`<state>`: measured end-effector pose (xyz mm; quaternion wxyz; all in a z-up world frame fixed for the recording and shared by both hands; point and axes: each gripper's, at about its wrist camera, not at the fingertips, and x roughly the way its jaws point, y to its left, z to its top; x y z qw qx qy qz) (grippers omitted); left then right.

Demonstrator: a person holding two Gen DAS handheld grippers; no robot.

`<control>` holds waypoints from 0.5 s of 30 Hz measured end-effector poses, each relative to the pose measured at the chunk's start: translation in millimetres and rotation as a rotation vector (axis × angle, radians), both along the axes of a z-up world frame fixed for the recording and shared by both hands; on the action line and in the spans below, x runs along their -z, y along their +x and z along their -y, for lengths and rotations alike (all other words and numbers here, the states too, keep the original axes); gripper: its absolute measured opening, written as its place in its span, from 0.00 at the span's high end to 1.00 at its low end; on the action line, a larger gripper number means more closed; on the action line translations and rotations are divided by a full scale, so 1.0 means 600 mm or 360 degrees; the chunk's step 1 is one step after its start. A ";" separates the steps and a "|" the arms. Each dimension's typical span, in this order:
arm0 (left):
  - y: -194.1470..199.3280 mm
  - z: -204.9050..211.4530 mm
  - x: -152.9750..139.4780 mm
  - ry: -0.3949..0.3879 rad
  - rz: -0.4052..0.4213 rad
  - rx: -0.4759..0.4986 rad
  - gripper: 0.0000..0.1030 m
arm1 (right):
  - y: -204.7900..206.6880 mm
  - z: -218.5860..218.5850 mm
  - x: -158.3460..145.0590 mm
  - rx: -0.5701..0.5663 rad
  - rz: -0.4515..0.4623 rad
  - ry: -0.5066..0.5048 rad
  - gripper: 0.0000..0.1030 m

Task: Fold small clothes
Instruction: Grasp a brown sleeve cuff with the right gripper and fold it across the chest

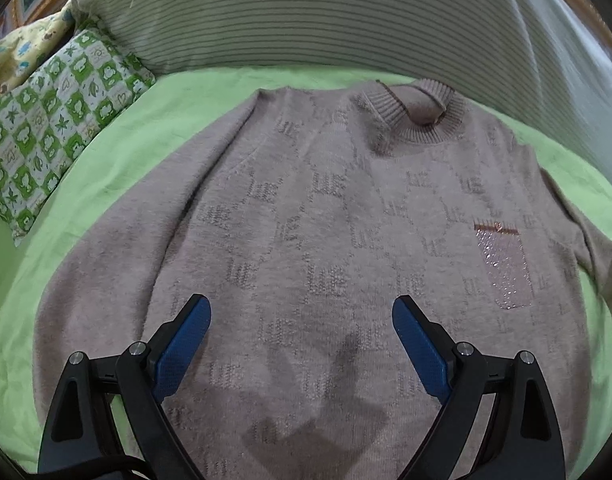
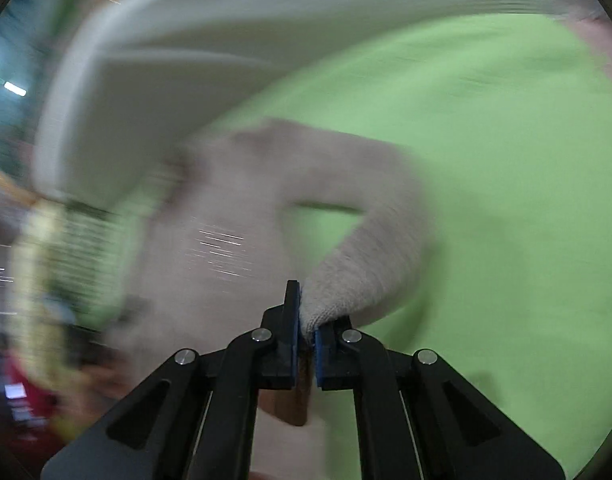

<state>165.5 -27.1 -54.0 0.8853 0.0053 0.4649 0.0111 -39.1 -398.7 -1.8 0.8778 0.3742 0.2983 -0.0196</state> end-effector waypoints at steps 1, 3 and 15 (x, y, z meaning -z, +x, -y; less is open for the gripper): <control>-0.004 -0.004 -0.004 -0.0014 -0.0003 -0.0011 0.10 | 0.029 -0.024 -0.020 -0.0067 0.0074 0.0010 0.94; -0.010 -0.011 -0.012 -0.0067 -0.0002 -0.0028 0.10 | 0.104 -0.078 -0.059 -0.0192 0.0253 0.0097 0.93; -0.007 -0.026 -0.018 -0.0400 -0.0081 -0.0074 0.10 | 0.275 -0.205 0.011 -0.0409 0.0197 0.0264 0.34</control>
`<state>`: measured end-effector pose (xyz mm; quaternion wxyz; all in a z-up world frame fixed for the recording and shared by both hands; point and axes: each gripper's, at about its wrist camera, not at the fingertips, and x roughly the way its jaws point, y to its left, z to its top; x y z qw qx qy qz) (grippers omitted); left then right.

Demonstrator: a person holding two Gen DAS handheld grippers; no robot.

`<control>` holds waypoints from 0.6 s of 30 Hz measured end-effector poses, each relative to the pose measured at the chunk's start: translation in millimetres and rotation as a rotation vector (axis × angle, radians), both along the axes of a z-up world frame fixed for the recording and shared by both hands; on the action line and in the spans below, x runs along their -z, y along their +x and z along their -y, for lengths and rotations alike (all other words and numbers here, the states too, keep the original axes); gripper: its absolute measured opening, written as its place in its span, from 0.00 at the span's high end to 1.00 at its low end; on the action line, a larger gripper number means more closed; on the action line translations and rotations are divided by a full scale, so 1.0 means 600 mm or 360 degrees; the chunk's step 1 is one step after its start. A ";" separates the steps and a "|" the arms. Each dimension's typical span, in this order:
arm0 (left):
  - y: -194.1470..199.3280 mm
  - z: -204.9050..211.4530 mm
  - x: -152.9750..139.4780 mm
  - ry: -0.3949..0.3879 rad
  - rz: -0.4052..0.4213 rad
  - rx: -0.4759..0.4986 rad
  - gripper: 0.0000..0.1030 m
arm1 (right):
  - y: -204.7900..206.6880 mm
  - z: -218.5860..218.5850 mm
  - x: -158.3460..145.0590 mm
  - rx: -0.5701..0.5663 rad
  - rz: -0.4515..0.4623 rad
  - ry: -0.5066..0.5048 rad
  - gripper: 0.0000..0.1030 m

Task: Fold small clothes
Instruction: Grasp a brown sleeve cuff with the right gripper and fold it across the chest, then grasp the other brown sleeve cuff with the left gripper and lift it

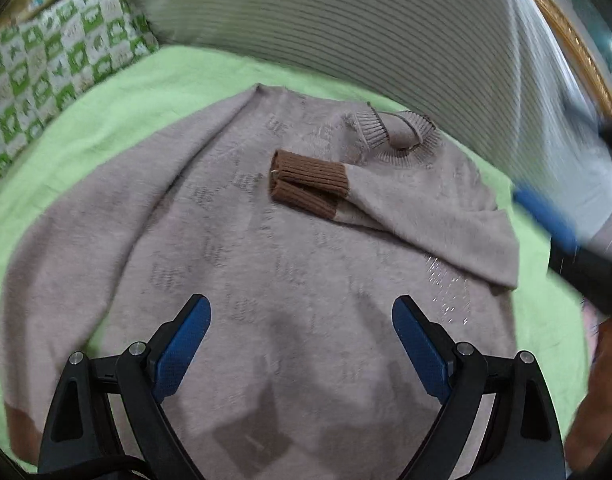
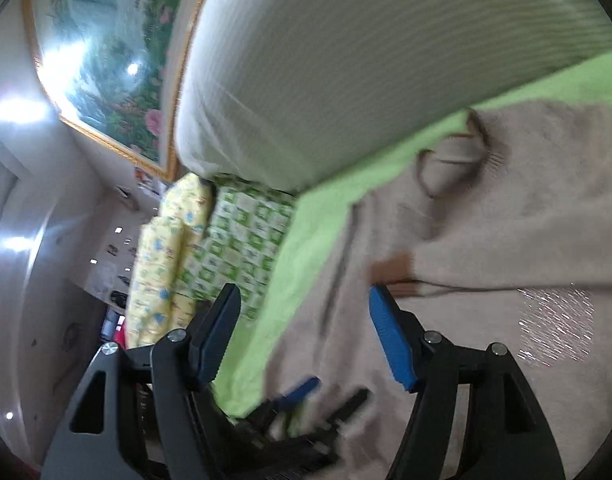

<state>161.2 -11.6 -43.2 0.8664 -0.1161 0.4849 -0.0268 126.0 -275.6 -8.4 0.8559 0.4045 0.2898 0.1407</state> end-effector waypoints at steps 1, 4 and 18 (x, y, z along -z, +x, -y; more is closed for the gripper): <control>0.011 -0.001 0.007 -0.0041 -0.0023 -0.0014 0.10 | -0.012 0.016 0.013 0.0050 -0.0029 -0.0006 0.34; 0.054 -0.002 0.022 -0.0236 -0.0075 -0.0073 0.10 | -0.049 0.079 0.048 0.0241 -0.0107 -0.0041 0.34; 0.257 0.055 0.102 -0.0713 -0.0272 -0.0346 0.40 | -0.098 0.259 0.103 0.0633 -0.0211 -0.0113 0.34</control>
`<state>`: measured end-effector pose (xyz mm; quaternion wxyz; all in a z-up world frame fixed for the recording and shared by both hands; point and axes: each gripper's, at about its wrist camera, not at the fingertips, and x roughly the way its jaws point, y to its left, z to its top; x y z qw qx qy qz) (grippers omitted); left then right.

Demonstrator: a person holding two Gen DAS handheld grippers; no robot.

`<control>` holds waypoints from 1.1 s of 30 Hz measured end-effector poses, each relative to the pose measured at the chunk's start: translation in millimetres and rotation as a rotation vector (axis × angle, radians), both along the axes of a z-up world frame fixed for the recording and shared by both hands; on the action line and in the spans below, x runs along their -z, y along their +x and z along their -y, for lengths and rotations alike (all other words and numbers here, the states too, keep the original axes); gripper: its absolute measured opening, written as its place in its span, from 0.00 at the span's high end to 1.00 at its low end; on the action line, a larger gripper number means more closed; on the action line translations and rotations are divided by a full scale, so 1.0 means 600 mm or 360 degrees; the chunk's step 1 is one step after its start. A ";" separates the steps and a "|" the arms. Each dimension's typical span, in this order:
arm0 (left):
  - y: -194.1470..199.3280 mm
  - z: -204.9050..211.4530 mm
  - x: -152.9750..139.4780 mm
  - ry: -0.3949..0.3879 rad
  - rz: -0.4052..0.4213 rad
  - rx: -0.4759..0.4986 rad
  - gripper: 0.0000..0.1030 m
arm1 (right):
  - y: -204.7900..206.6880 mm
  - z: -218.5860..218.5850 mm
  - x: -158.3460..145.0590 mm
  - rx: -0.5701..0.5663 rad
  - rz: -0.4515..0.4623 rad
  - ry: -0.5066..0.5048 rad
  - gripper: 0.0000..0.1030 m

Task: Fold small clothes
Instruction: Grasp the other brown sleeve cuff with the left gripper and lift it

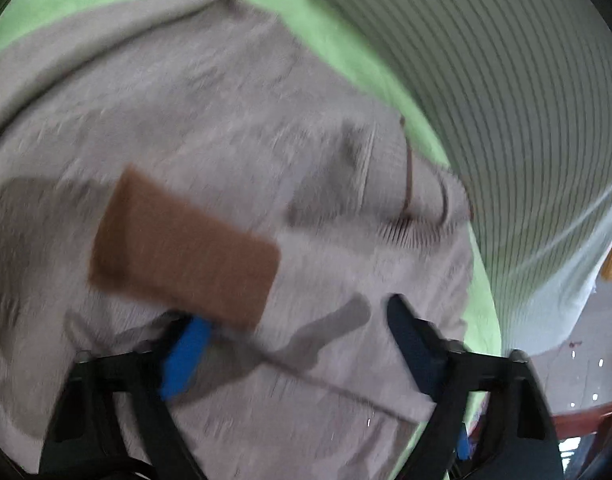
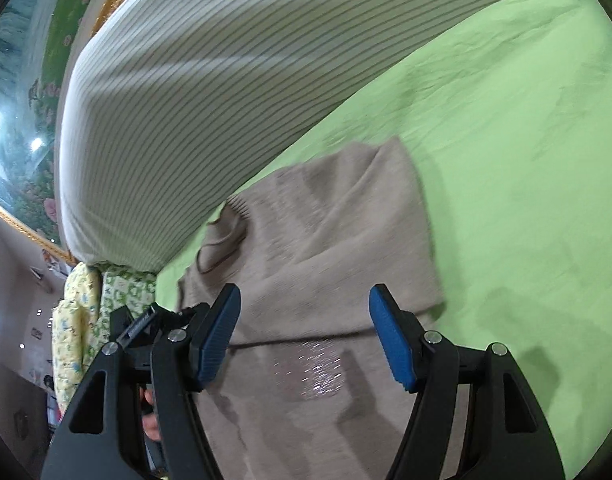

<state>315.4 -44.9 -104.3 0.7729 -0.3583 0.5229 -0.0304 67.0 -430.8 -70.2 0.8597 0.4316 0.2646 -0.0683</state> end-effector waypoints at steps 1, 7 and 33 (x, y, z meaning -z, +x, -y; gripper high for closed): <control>0.008 0.003 0.000 0.0013 0.0023 0.0012 0.74 | 0.002 0.005 0.001 0.0009 -0.0005 -0.0006 0.34; -0.028 0.010 -0.126 0.0123 0.0644 0.0237 0.93 | 0.007 0.036 -0.007 0.0062 0.0007 -0.0074 0.34; -0.037 -0.020 -0.054 0.0065 0.0550 0.0069 0.91 | 0.104 0.037 0.024 -0.0083 -0.0144 -0.0232 0.34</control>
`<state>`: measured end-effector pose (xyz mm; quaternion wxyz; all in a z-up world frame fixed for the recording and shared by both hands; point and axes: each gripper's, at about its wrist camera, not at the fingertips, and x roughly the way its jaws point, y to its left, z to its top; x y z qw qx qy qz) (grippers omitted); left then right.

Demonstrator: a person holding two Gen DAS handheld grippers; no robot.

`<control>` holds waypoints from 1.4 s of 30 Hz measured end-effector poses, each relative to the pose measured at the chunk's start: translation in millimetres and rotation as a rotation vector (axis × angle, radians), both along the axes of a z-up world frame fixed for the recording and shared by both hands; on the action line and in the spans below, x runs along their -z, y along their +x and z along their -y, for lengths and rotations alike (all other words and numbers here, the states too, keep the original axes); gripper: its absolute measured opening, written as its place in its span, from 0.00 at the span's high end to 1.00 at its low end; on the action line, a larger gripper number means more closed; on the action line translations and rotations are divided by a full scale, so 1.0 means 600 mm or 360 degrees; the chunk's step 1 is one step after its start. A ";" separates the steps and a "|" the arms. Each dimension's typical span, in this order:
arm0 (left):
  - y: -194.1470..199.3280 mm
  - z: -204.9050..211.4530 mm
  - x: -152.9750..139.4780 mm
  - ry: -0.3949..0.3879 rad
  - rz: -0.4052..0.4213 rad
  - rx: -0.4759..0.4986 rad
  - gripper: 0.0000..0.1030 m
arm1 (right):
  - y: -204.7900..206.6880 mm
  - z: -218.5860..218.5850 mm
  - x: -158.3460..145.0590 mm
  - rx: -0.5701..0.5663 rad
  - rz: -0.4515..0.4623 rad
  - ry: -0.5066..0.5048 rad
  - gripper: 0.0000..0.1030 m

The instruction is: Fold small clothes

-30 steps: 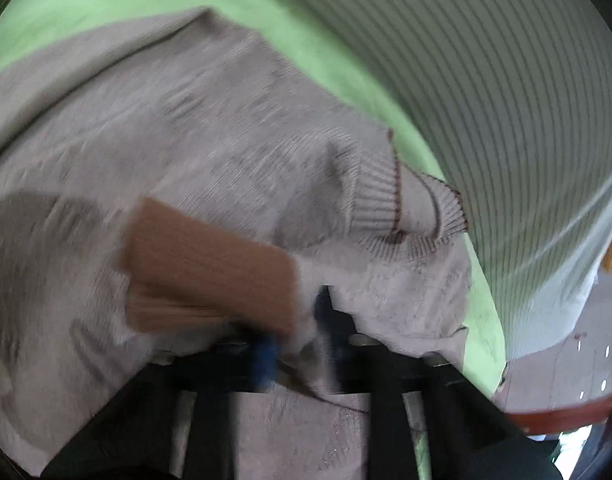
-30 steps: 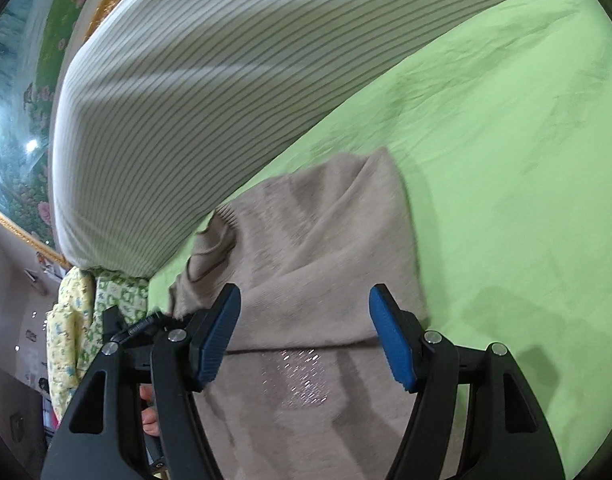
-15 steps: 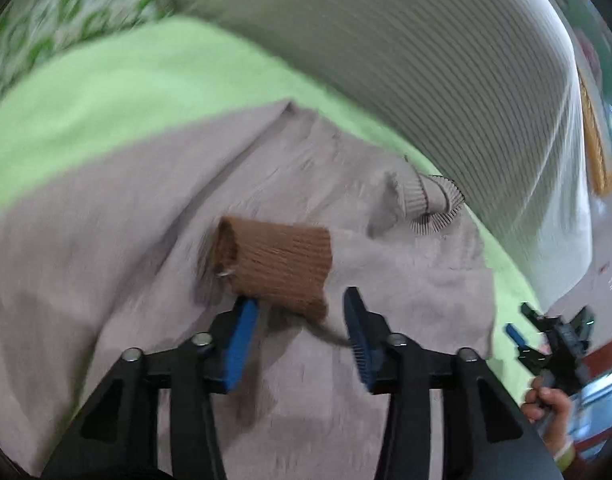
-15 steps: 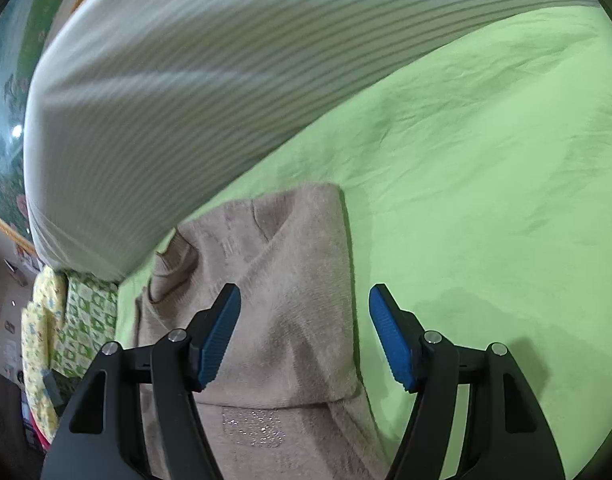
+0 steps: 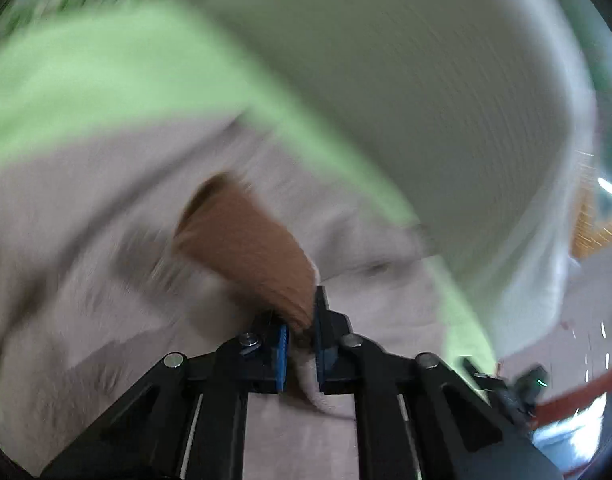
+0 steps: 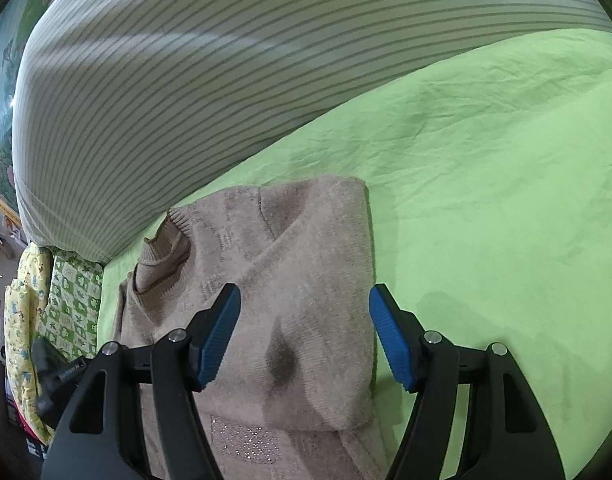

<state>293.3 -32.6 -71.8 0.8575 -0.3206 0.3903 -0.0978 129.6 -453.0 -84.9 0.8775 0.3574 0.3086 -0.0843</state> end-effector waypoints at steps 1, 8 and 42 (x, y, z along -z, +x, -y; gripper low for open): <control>-0.015 0.006 -0.022 0.0088 0.0104 0.0040 0.91 | -0.001 0.000 0.000 0.0001 0.0007 -0.0003 0.34; -0.049 -0.011 0.089 0.0214 -0.0276 0.0088 0.69 | 0.005 0.015 0.015 0.0010 -0.0004 0.0033 0.34; -0.054 -0.019 0.063 0.0572 -0.0104 -0.0021 0.77 | 0.093 -0.022 0.021 -0.0151 -0.0422 -0.0534 0.88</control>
